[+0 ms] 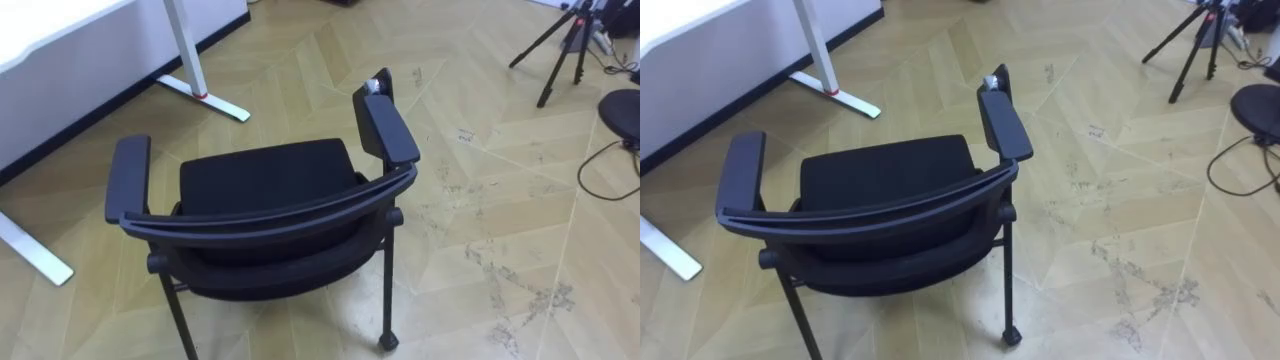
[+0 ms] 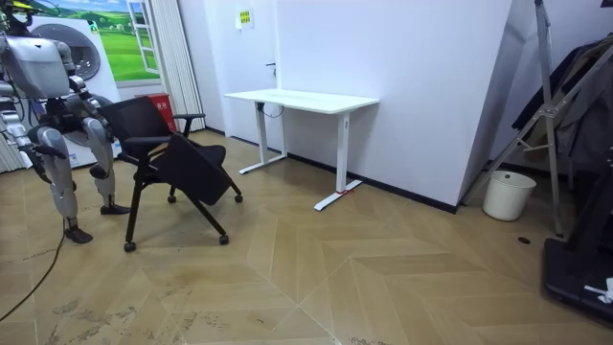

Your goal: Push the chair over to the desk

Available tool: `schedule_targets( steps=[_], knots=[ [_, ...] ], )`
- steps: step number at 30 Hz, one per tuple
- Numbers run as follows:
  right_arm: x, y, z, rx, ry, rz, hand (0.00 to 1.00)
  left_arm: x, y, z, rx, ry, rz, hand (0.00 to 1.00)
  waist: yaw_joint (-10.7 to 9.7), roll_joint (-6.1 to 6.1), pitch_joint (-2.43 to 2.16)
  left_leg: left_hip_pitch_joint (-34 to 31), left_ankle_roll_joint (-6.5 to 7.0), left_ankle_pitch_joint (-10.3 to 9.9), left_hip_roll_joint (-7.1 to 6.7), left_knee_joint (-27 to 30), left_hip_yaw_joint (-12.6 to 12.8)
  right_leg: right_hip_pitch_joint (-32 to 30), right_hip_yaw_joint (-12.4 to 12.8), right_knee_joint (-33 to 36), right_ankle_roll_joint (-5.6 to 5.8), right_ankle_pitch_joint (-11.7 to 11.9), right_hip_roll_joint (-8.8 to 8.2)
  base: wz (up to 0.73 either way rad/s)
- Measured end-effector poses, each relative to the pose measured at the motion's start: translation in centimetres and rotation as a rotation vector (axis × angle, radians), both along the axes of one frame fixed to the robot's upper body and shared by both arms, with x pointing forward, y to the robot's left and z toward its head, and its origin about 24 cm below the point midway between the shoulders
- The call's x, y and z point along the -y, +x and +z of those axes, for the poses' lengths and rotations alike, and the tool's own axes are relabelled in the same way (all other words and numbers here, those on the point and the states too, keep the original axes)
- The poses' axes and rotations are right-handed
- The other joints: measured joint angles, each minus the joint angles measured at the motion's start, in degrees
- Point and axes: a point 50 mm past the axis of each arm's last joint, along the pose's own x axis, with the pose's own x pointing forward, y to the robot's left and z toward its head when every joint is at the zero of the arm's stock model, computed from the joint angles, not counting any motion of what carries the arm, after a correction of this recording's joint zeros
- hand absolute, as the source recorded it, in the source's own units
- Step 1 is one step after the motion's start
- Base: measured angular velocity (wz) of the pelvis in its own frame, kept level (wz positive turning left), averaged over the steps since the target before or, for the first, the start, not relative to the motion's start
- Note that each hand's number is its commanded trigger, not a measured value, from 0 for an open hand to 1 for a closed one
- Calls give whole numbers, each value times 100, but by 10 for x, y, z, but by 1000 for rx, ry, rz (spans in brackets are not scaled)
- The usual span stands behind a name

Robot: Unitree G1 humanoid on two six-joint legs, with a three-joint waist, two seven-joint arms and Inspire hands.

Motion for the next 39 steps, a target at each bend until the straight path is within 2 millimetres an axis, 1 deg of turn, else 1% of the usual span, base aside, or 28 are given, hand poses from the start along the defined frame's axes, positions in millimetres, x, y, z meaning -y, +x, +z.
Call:
schedule_targets(
  steps=[8,14,18,23,26,29,33,35,36,39],
  knots=[
    [0,-1,0,3,8,-28,0,-1,1,0,-5,37,-25,0,1,-8,-4,12,0,1,-3,-53,3,0,9,1,0,0,0,0],
    [-1,-3,-1,-5,9,-51,0,-3,-3,1,-17,71,-7,0,3,-21,-12,30,-1,2,-8,-46,-2,7,7,-4,2,-1,0,0],
    [-1,-6,-1,-17,5,-66,0,-4,-7,1,-29,97,5,0,3,-24,-8,33,-1,2,-9,-46,-2,10,9,-4,4,-3,-2,0],
    [-1,-5,-1,-19,-2,-68,0,-4,-8,1,-31,103,9,0,13,-18,-6,26,-1,2,-8,-43,2,9,13,-4,10,-7,-2,0],
    [-1,-4,-1,-17,-1,-68,0,-4,-6,1,-24,103,7,0,7,-23,-5,14,-1,2,-8,-70,1,0,9,-5,11,-7,-2,0],
    [-1,-1,-1,-16,-1,-59,0,-4,0,2,-1,103,6,0,-1,-37,-9,-21,-1,2,-8,-58,-2,-33,-1,-8,13,-8,-2,0],
    [-2,0,-1,-15,5,-40,0,-3,14,4,38,102,-2,0,14,-49,-34,-23,-2,2,-7,-30,-15,-33,-8,-8,13,-9,-4,0],
    [-3,1,-1,-12,13,-32,0,-3,18,4,55,100,-6,0,18,-65,-29,4,-2,2,-8,-37,-13,-14,-10,-8,13,-8,-7,0],
    [-3,1,-2,-11,16,-28,0,-3,17,4,60,95,-6,0,20,-84,-9,16,-2,2,-9,-42,-12,-3,-11,-8,13,-9,-7,0],
    [-3,2,-2,-19,11,-3,0,-3,19,5,67,82,-7,0,22,-106,2,15,-2,2,-10,-44,-9,-3,-9,-8,18,-12,-7,0]
  ],
)
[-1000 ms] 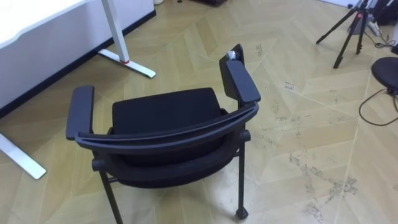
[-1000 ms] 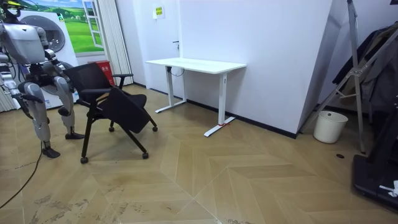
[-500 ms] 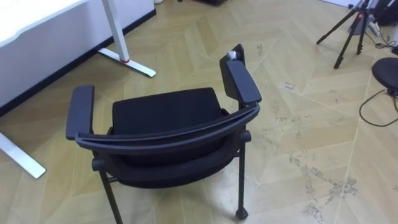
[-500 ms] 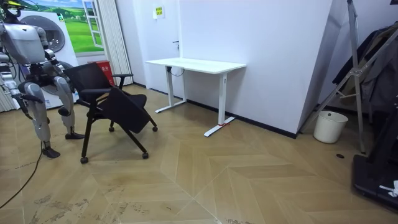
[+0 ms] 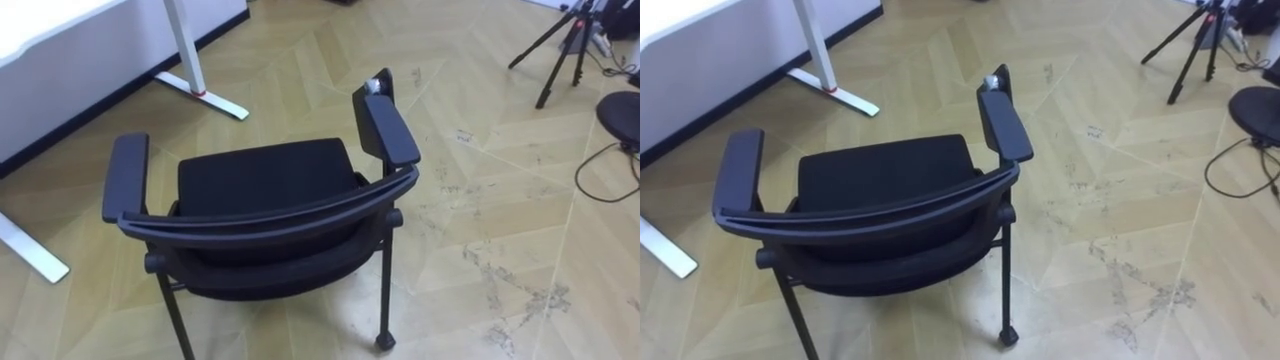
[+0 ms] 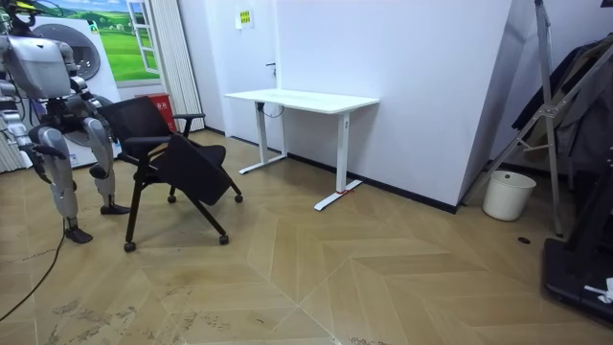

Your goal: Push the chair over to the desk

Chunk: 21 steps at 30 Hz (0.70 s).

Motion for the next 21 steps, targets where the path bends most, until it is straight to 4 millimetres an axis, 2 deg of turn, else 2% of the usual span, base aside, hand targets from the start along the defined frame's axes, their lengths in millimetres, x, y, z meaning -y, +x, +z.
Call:
schedule_targets(
  steps=[4,8,12,15,19,21],
  knots=[
    [0,0,0,-5,-1,5,0,-2,-9,-1,-16,-13,16,0,34,-43,3,-7,0,0,0,-13,-12,9,-13,-6,2,-1,1,0],
    [1,-1,0,-10,-3,5,0,-7,-23,-1,-38,-12,65,0,129,-25,-13,-18,-1,-1,-4,-8,-19,7,-33,-14,2,-1,2,2],
    [2,-1,0,-15,-12,25,0,-13,-39,0,-57,1,134,0,282,-34,-20,-93,-2,-1,-4,34,-228,52,-283,-15,2,-1,0,24],
    [2,0,0,-19,-23,30,0,-15,-49,1,-80,21,157,0,351,-20,-21,-243,-2,-1,-19,148,-496,95,-533,-15,2,-1,-13,43],
    [4,4,1,-17,-38,33,0,-16,-61,1,-119,53,132,0,643,32,-16,-340,-8,-4,-39,229,-674,175,-756,-99,5,-4,-9,25],
    [4,9,1,-6,-42,44,0,-18,-72,2,-146,70,141,0,641,46,-22,-410,-17,-9,-47,288,-794,184,-856,-96,33,-25,-8,25]
  ],
)
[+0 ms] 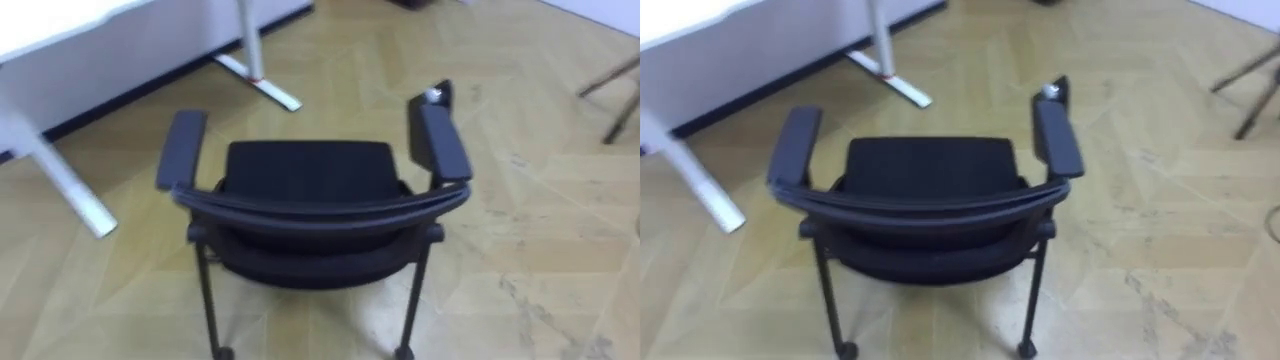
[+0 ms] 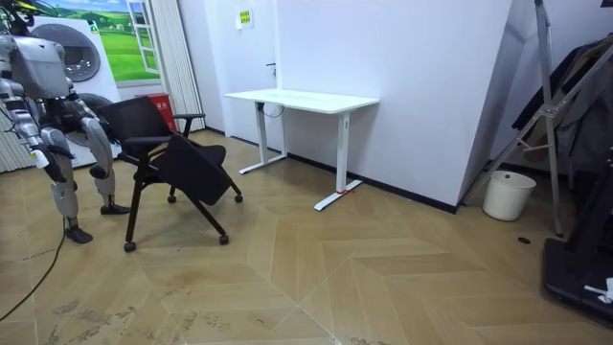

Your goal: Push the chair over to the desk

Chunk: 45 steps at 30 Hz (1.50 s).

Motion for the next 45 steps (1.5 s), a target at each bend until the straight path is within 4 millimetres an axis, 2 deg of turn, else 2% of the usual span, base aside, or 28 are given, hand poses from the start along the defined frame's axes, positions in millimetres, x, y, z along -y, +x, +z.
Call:
schedule_targets(
  steps=[3,6,9,12,17,20,24,28,34,36,39,43,44,45],
  knots=[
    [2,5,1,9,-11,9,0,0,-18,1,-48,20,31,0,37,-26,14,-49,-14,-3,-15,54,-108,9,-102,-2,-10,-52,0,23],
    [3,7,1,-2,-22,1,0,2,-22,1,-65,29,58,0,92,-55,20,-139,-28,8,-58,96,-257,23,-229,-4,-36,-114,-19,24],
    [3,5,1,-7,-20,-9,0,7,-21,0,-66,22,67,0,131,-63,21,-187,-29,7,-95,183,-385,81,-368,-6,-22,-157,-37,24],
    [4,7,1,0,-23,-12,0,6,-18,0,-50,26,70,0,145,-25,-5,-224,-30,8,-104,211,-456,93,-417,0,-23,-171,-36,15],
    [7,7,2,9,-36,-10,0,2,-11,3,-13,44,82,0,196,23,8,-233,-30,8,-139,215,-515,117,-456,-2,-7,-182,-55,5],
    [10,6,3,5,-45,-4,0,-2,-7,7,32,65,97,0,284,69,-1,-231,-28,9,-151,207,-525,116,-485,-1,0,-188,-68,3],
    [20,7,6,14,-86,-17,0,-22,9,23,179,160,189,0,356,90,-6,-328,-26,11,-180,257,-665,80,-603,16,4,-200,-70,16],
    [32,2,9,7,-151,-50,0,-42,21,40,295,318,325,0,592,148,-13,-312,-29,12,-184,217,-680,88,-596,6,12,-207,-71,2],
    [39,-2,11,16,-184,-76,0,-77,28,73,457,557,597,0,666,220,-15,-311,-33,20,-207,191,-734,96,-589,9,16,-210,-78,5],
    [39,-3,11,23,-191,-71,0,-82,41,86,530,608,620,0,719,226,-11,-324,-33,20,-208,195,-756,85,-584,8,17,-210,-77,0],
    [41,-4,12,23,-202,-62,0,-90,58,109,633,730,617,0,764,266,-45,-298,-33,20,-209,193,-753,98,-566,20,18,-210,-79,0],
    [42,-7,12,16,-215,-49,0,-96,87,143,778,895,528,0,733,273,-58,-290,-30,22,-211,196,-738,98,-530,15,23,-215,-80,-2],
    [42,-8,12,13,-215,-50,0,-96,91,149,806,920,516,0,730,286,-47,-290,-30,22,-211,195,-734,98,-527,11,23,-215,-79,-4],
    [42,-11,11,6,-216,-50,0,-95,101,164,865,983,472,0,723,261,-48,-289,-30,22,-211,195,-724,100,-524,10,23,-215,-79,-4]
  ],
)
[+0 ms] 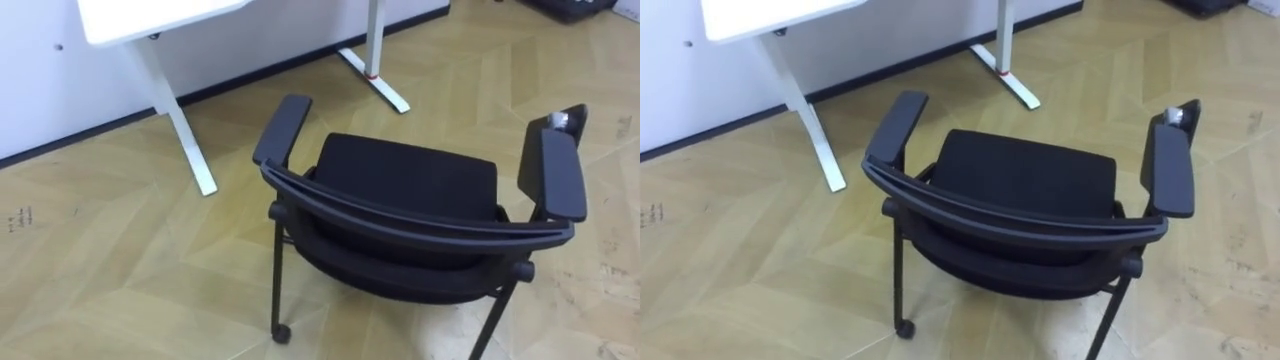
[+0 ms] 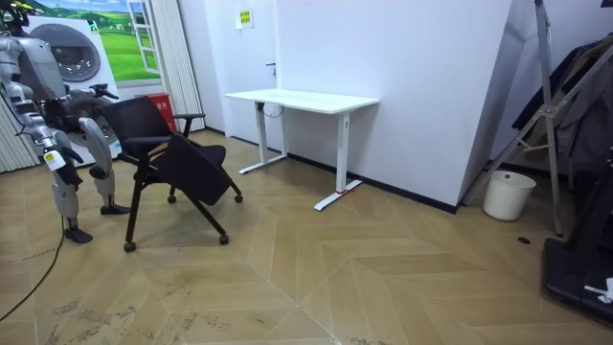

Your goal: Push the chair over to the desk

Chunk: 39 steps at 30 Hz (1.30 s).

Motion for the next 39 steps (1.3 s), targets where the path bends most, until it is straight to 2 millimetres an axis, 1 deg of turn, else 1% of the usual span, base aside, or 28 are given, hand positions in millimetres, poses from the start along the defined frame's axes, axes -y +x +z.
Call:
schedule_targets(
  steps=[1,2,4,6,7,8,10,11,15,17,18,20,22,25,26,27,30,34,36,39],
  knots=[
    [0,-2,0,-6,-2,0,0,2,9,14,12,95,-32,0,-19,-10,4,5,0,0,0,1,14,-1,10,0,0,0,-1,-5],
    [0,-2,0,-9,-5,1,0,3,13,21,13,143,-48,0,-46,-12,6,10,0,0,1,-2,21,-2,20,0,0,0,-2,-4],
    [0,-4,-1,-26,-10,11,0,7,25,40,7,290,-101,0,-189,7,8,25,1,0,1,-5,42,2,58,-3,0,0,-5,-5],
    [0,-3,-1,-21,-8,6,0,11,30,49,-7,372,-136,0,-305,5,7,27,1,0,1,-12,48,-4,68,-2,0,0,-7,-2],
    [0,-6,-1,-29,-7,4,0,15,34,54,-15,421,-161,0,-362,6,4,27,1,0,3,-16,56,-11,79,-3,0,0,-7,0],
    [0,-7,-1,-34,-6,1,0,18,36,56,-20,442,-175,0,-418,14,11,30,1,0,3,-18,59,-11,85,-5,0,0,-7,-7],
    [0,-12,-2,-51,1,-8,0,26,43,55,-57,493,-225,0,-488,63,54,82,1,0,17,-57,135,-21,183,-6,-1,1,-8,-15],
    [-1,-13,-2,-56,2,-9,0,28,44,55,-71,506,-234,0,-530,69,55,84,1,0,17,-66,134,-22,186,-6,-1,0,-9,-11],
    [-2,-18,-3,-79,7,-3,0,37,55,59,-125,613,-282,0,-753,83,42,102,1,0,22,-112,174,-37,230,-14,0,0,-9,-5],
    [-2,-17,-3,-78,12,3,0,42,59,61,-143,660,-313,0,-810,88,34,101,1,0,33,-117,239,-81,301,-14,-1,1,-10,-16],
    [-2,-20,-3,-81,23,2,0,48,62,64,-149,693,-341,0,-857,88,33,101,1,0,33,-120,253,-97,326,-11,-3,2,-14,-11],
    [-3,-19,-3,-72,36,8,0,58,67,67,-165,755,-393,0,-906,96,22,114,1,0,33,-131,270,-104,347,-5,-2,2,-20,-7],
    [-3,-20,-4,-73,41,3,0,73,76,63,-205,801,-497,0,-925,130,-1,152,2,0,33,-150,296,-97,377,-5,-2,2,-23,-9],
    [-3,-21,-3,-67,44,-17,0,90,84,56,-257,797,-627,0,-936,141,-25,230,3,1,42,-209,373,-91,473,-3,-3,2,-27,-15],
    [-3,-21,-3,-68,46,-18,0,92,85,55,-266,800,-647,0,-950,141,-25,238,3,1,42,-210,384,-90,485,-3,-3,2,-28,-8],
    [-3,-19,-3,-62,53,-14,0,95,88,54,-293,824,-685,0,-995,162,-35,258,3,1,42,-212,401,-78,509,-3,-3,3,-28,-9],
    [-4,-17,-4,-54,67,-8,0,98,90,54,-336,877,-741,0,-1090,169,-17,374,3,1,49,-251,475,-25,611,-5,-3,3,-31,-15],
    [-4,-19,-4,-61,78,-5,0,108,91,50,-332,872,-799,0,-1110,191,-12,502,3,1,52,-339,627,-18,787,1,-1,4,-40,-19],
    [-4,-20,-4,-64,81,-6,0,111,91,47,-334,866,-816,0,-1136,190,-12,521,3,1,54,-342,667,-21,829,4,0,5,-43,-12],
    [-4,-19,-4,-60,83,-6,0,112,86,43,-354,854,-830,0,-1242,194,-12,523,3,1,57,-342,678,-29,838,2,1,5,-42,-2]
  ],
)
